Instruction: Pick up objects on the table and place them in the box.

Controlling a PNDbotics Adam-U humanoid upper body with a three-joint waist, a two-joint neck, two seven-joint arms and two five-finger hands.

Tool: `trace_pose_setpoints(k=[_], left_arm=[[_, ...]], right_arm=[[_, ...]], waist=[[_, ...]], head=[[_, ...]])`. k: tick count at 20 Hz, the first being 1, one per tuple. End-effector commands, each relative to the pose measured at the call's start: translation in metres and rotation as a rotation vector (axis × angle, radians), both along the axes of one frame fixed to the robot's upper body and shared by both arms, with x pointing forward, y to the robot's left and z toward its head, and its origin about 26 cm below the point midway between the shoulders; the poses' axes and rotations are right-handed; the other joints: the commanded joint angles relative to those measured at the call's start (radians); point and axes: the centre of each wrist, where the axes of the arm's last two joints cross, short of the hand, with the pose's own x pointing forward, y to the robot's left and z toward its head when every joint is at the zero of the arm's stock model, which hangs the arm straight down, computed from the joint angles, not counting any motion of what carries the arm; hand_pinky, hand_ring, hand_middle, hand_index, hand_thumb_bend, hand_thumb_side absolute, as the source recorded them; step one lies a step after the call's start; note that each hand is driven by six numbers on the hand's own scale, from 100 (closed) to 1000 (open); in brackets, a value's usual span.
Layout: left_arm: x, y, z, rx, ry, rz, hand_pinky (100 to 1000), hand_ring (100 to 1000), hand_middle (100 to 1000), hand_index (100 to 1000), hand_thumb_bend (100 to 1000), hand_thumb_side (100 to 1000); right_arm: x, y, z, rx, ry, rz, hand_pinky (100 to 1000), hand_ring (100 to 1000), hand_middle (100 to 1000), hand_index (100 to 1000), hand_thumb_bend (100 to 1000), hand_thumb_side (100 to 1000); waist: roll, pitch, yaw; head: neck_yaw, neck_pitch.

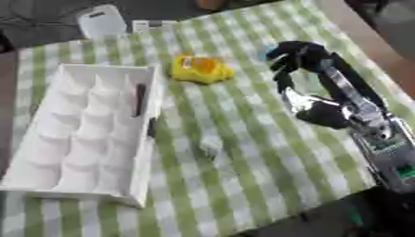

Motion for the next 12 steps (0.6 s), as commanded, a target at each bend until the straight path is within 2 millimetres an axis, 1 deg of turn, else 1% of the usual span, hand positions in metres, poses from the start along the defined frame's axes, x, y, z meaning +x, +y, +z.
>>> trace_pose_setpoints(k=[1, 9, 12], left_arm=[[-0.0018, 0.0009, 0.0071, 0.012, -0.024, 0.001, 742, 689, 964, 852, 210, 905], [-0.0018, 0.0009, 0.0064, 0.014, -0.019, 0.0, 742, 689, 964, 852, 208, 909], [-0.0018, 0.0009, 0.0063, 0.014, -0.018, 0.0, 742, 689, 964, 852, 208, 908]], right_arm=[[-0.002, 0.0003, 0.0097, -0.074, -0.031, 0.009, 634, 716, 762, 930, 100, 264], [-0.0008, 0.0026, 0.0125, -0.309, 0.011, 0.044, 646, 721, 774, 934, 100, 195], [-0.0001, 0.0039, 0.0138, -0.362, 0.018, 0.054, 644, 721, 773, 933, 100, 198]], waist=[[-0.009, -0.025, 0.0], [-0.01, -0.025, 0.0], [-0.008, -0.026, 0.0]], head=[[-0.005, -0.005], [-0.015, -0.007], [-0.017, -0.007]])
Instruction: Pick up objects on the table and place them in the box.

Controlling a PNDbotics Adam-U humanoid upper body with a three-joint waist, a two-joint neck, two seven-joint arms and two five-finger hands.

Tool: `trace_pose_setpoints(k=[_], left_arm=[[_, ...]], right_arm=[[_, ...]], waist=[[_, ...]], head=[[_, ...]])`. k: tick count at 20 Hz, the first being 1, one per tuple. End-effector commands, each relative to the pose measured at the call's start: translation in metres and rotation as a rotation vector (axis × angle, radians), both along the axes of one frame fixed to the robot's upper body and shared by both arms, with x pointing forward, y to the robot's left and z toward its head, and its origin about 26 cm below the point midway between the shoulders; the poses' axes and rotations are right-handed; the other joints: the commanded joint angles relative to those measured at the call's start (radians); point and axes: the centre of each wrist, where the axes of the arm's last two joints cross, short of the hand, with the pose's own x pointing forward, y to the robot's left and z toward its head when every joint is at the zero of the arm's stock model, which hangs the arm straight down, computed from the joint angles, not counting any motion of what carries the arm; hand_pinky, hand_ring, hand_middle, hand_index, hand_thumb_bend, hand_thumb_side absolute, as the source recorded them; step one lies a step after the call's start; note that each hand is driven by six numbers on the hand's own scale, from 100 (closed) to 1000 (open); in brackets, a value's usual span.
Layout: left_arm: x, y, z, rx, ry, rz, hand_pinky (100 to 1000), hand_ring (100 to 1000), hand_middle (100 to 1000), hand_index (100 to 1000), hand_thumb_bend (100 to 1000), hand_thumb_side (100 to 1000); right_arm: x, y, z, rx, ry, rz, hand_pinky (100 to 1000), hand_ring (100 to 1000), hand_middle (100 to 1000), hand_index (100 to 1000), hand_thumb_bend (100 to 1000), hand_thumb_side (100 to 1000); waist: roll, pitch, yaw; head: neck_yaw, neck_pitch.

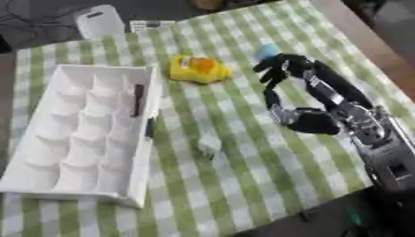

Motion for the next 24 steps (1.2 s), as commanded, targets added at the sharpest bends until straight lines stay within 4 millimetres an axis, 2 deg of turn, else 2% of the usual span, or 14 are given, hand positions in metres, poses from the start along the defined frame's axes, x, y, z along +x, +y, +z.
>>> trace_pose_setpoints(k=[1, 13, 17, 19, 24], left_arm=[[-0.002, 0.001, 0.006, 0.014, -0.019, 0.0, 742, 689, 964, 852, 208, 908], [-0.002, 0.0, 0.006, 0.015, -0.016, -0.004, 742, 690, 964, 852, 208, 908], [-0.001, 0.0, 0.005, 0.017, -0.013, -0.008, 742, 690, 965, 853, 206, 911], [-0.001, 0.0, 0.005, 0.018, -0.01, -0.01, 742, 690, 965, 853, 206, 910], [-0.001, -0.001, 0.004, 0.019, -0.008, -0.015, 743, 690, 965, 853, 206, 910]], right_arm=[[-0.001, 0.001, 0.012, -0.071, -0.028, 0.015, 643, 720, 773, 933, 100, 204], [0.001, 0.012, 0.012, -0.13, -0.005, 0.065, 636, 715, 773, 930, 100, 264], [0.002, 0.017, 0.016, -0.144, -0.003, 0.086, 634, 712, 775, 931, 100, 321], [0.003, 0.019, 0.018, -0.153, -0.002, 0.099, 636, 713, 775, 931, 100, 312], [0.005, 0.026, 0.023, -0.185, 0.002, 0.123, 637, 713, 777, 931, 100, 328]], waist=[[-0.007, -0.027, -0.001], [-0.003, -0.03, 0.002], [-0.004, -0.032, 0.001], [-0.005, -0.033, 0.002], [-0.005, -0.037, 0.005]], head=[[-0.005, -0.007], [-0.017, -0.006], [-0.051, -0.012], [-0.071, -0.016], [-0.085, -0.017]])
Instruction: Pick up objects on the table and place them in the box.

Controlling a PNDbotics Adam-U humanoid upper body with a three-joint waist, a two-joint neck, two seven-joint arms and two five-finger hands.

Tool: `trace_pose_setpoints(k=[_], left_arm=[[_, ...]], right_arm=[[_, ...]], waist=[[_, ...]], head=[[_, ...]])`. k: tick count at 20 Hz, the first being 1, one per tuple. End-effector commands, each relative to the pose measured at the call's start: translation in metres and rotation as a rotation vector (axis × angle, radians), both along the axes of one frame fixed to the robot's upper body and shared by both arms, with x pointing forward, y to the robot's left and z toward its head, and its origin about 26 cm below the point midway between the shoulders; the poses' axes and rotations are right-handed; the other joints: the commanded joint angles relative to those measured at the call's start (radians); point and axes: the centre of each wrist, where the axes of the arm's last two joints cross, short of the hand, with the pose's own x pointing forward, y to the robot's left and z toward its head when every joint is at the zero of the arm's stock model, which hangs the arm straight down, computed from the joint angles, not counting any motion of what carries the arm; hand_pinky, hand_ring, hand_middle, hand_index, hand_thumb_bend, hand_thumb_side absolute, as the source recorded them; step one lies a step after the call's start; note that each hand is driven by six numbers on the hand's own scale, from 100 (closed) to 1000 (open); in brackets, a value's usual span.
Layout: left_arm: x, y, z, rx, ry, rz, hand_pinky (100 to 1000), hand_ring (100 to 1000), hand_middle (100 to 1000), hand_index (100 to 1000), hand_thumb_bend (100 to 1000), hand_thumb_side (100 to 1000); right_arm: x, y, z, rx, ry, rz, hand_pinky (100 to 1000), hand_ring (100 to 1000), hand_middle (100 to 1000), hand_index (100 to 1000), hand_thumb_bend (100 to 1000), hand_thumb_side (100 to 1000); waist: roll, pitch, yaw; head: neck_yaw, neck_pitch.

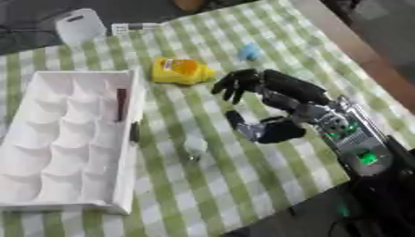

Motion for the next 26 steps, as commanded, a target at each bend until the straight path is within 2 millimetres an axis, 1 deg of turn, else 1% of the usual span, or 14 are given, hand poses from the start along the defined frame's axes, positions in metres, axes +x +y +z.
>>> trace_pose_setpoints(k=[1, 5, 9, 15, 20, 21, 22, 23, 24, 26], left_arm=[[-0.001, 0.001, 0.005, 0.014, -0.016, -0.003, 743, 691, 965, 853, 206, 909], [-0.001, 0.0, 0.005, 0.014, -0.014, -0.008, 742, 691, 965, 853, 205, 910], [-0.001, 0.0, 0.004, 0.015, -0.012, -0.011, 742, 691, 965, 853, 204, 910], [-0.001, 0.0, 0.004, 0.016, -0.012, -0.014, 742, 691, 966, 854, 202, 914], [0.0, -0.001, 0.005, 0.018, -0.012, -0.016, 743, 692, 966, 854, 201, 916], [0.0, -0.001, 0.005, 0.018, -0.012, -0.017, 743, 692, 966, 854, 201, 916], [0.0, -0.001, 0.005, 0.019, -0.012, -0.017, 743, 692, 967, 854, 200, 917], [0.0, -0.001, 0.005, 0.019, -0.011, -0.018, 743, 692, 967, 854, 200, 917], [0.0, -0.001, 0.005, 0.02, -0.011, -0.018, 743, 692, 967, 854, 200, 918], [0.0, -0.001, 0.005, 0.019, -0.012, -0.018, 743, 692, 967, 854, 199, 919]], right_arm=[[-0.001, 0.005, 0.013, -0.042, -0.019, 0.025, 638, 714, 778, 930, 100, 338], [0.003, 0.012, 0.017, -0.073, -0.005, 0.052, 637, 706, 777, 925, 100, 340], [0.011, 0.013, 0.017, -0.093, 0.007, 0.059, 637, 704, 776, 923, 100, 347], [0.021, 0.015, 0.006, -0.127, 0.045, 0.054, 641, 702, 777, 922, 100, 424], [0.025, 0.019, -0.005, -0.209, 0.063, 0.075, 660, 711, 784, 922, 100, 508], [0.026, 0.019, -0.007, -0.229, 0.064, 0.076, 660, 711, 784, 922, 100, 508], [0.027, 0.018, -0.01, -0.25, 0.067, 0.076, 667, 715, 787, 923, 100, 546], [0.028, 0.018, -0.012, -0.268, 0.068, 0.075, 667, 715, 787, 923, 100, 546], [0.028, 0.018, -0.015, -0.286, 0.071, 0.072, 675, 719, 789, 922, 100, 573], [0.031, 0.016, -0.021, -0.317, 0.075, 0.063, 679, 721, 790, 921, 100, 591]], waist=[[-0.004, -0.037, 0.004], [-0.003, -0.04, 0.007], [-0.002, -0.041, 0.009], [-0.002, -0.039, 0.011], [-0.003, -0.035, 0.013], [-0.004, -0.034, 0.014], [-0.004, -0.034, 0.015], [-0.005, -0.033, 0.015], [-0.005, -0.033, 0.016], [-0.006, -0.032, 0.016]], head=[[-0.008, -0.011], [-0.004, -0.008], [-0.005, -0.005], [0.002, 0.002], [0.0, 0.008], [0.0, 0.009], [-0.001, 0.01], [-0.001, 0.011], [-0.002, 0.012], [-0.002, 0.013]])
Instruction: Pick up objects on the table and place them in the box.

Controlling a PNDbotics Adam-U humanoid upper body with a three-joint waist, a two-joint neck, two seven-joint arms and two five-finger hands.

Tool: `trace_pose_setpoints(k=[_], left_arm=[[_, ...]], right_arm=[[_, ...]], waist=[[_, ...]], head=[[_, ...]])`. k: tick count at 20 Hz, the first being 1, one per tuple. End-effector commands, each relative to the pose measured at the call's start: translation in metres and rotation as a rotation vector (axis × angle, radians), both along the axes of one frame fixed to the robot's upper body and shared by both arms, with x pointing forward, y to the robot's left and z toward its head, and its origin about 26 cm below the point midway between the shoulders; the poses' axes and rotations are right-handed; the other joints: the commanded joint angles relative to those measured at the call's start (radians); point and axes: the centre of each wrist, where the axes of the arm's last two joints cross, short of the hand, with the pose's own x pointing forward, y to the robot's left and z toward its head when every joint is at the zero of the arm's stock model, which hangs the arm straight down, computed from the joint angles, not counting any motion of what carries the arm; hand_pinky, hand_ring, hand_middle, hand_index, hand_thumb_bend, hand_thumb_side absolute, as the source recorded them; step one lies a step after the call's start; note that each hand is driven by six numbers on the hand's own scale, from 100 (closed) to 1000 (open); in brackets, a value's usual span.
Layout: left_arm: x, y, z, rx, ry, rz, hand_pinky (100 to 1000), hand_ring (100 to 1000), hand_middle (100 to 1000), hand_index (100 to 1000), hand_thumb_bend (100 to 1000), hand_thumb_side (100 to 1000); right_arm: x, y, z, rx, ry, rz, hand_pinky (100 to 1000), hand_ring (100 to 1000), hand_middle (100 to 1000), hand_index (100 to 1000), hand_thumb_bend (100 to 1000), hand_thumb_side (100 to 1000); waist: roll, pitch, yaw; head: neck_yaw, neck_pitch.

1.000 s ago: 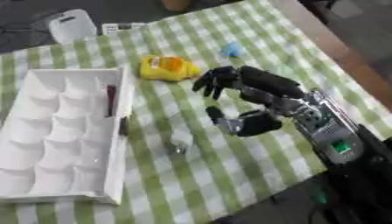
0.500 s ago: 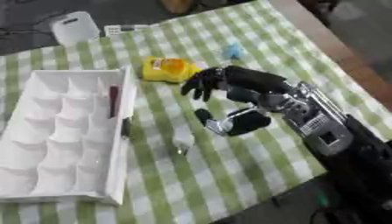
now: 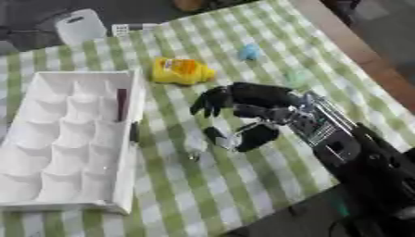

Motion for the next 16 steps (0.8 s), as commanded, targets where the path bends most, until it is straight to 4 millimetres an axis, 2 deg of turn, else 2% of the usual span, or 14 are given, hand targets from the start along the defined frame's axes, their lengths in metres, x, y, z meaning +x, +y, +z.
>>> trace_pose_setpoints(k=[1, 7, 11, 12, 16], left_arm=[[0.0, 0.001, 0.007, 0.011, -0.024, -0.005, 743, 692, 967, 854, 199, 919], [0.0, 0.0, 0.008, 0.011, -0.025, -0.007, 743, 693, 967, 855, 198, 921], [0.0, 0.0, 0.007, 0.01, -0.024, -0.008, 743, 693, 968, 855, 197, 923], [0.0, 0.0, 0.007, 0.01, -0.024, -0.008, 743, 693, 968, 855, 196, 923], [0.0, 0.0, 0.007, 0.01, -0.024, -0.009, 743, 694, 968, 855, 196, 924]], right_arm=[[0.004, -0.002, -0.002, -0.06, -0.022, -0.009, 679, 721, 790, 921, 100, 591], [0.011, -0.001, -0.022, -0.127, -0.034, -0.027, 679, 717, 792, 917, 100, 626], [0.014, 0.001, -0.033, -0.154, -0.038, -0.024, 671, 714, 792, 918, 100, 678], [0.015, 0.001, -0.035, -0.158, -0.038, -0.024, 667, 713, 792, 919, 100, 716], [0.019, 0.003, -0.04, -0.169, -0.037, -0.021, 661, 712, 794, 920, 100, 750]], waist=[[-0.006, -0.026, 0.003], [-0.005, -0.023, 0.002], [-0.006, -0.021, 0.002], [-0.007, -0.021, 0.002], [-0.007, -0.02, 0.005]], head=[[-0.002, 0.006], [-0.005, 0.008], [-0.007, 0.008], [-0.008, 0.009], [-0.009, 0.009]])
